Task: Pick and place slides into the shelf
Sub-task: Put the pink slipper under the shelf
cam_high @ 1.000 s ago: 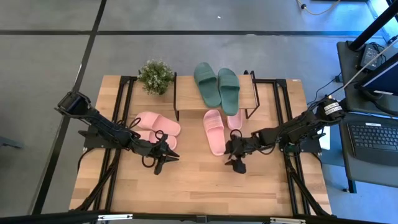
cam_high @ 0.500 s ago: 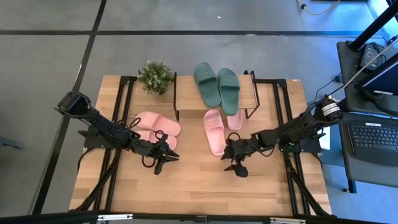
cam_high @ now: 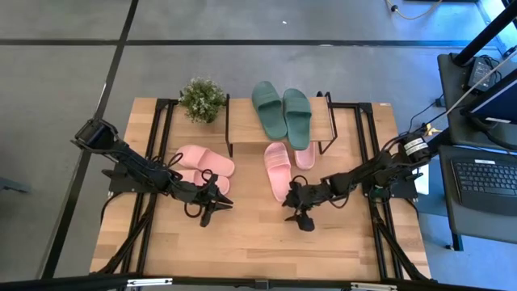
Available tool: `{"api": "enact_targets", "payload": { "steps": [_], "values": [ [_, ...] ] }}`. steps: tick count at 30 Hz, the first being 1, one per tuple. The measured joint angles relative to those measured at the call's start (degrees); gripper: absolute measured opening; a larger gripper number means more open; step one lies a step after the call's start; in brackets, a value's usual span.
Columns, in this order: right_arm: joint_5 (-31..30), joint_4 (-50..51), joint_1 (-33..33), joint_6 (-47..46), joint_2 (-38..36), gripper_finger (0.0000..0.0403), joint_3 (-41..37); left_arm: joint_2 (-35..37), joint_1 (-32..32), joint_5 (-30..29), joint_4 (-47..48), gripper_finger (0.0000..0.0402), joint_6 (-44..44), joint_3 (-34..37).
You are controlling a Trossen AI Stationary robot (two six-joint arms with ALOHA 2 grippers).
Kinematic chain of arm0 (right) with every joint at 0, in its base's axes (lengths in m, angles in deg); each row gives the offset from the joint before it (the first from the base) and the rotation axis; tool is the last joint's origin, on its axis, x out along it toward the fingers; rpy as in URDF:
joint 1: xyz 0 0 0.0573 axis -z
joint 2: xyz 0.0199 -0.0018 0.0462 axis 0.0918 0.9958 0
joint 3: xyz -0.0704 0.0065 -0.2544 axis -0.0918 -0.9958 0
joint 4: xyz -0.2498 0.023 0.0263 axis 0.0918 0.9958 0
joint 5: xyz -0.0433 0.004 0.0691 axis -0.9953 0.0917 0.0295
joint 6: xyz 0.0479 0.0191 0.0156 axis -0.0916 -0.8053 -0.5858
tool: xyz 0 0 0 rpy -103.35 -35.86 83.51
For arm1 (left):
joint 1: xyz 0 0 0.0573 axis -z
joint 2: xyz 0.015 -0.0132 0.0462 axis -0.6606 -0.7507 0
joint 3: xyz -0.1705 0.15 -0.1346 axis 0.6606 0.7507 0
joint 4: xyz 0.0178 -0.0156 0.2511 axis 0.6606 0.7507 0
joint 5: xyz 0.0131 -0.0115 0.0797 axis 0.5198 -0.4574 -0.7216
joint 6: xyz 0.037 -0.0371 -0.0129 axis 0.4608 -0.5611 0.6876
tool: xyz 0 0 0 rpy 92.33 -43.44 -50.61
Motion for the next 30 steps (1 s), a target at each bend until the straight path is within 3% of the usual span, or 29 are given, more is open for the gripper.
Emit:
{"api": "enact_targets", "payload": {
  "steps": [7,24,30],
  "values": [
    [-5.66,0.16,1.14,0.13,0.06,0.0274,1.18,0.00,0.00,0.00,0.02,0.0057,0.01,0.00],
    [-6.41,0.60,7.84,3.03,0.04,0.0274,1.85,0.00,0.00,0.00,0.04,0.0057,0.03,0.00],
    [-9.80,0.86,10.88,4.22,0.04,0.0274,1.83,0.00,0.00,0.00,0.07,0.0057,0.03,0.00]
  ]
}}
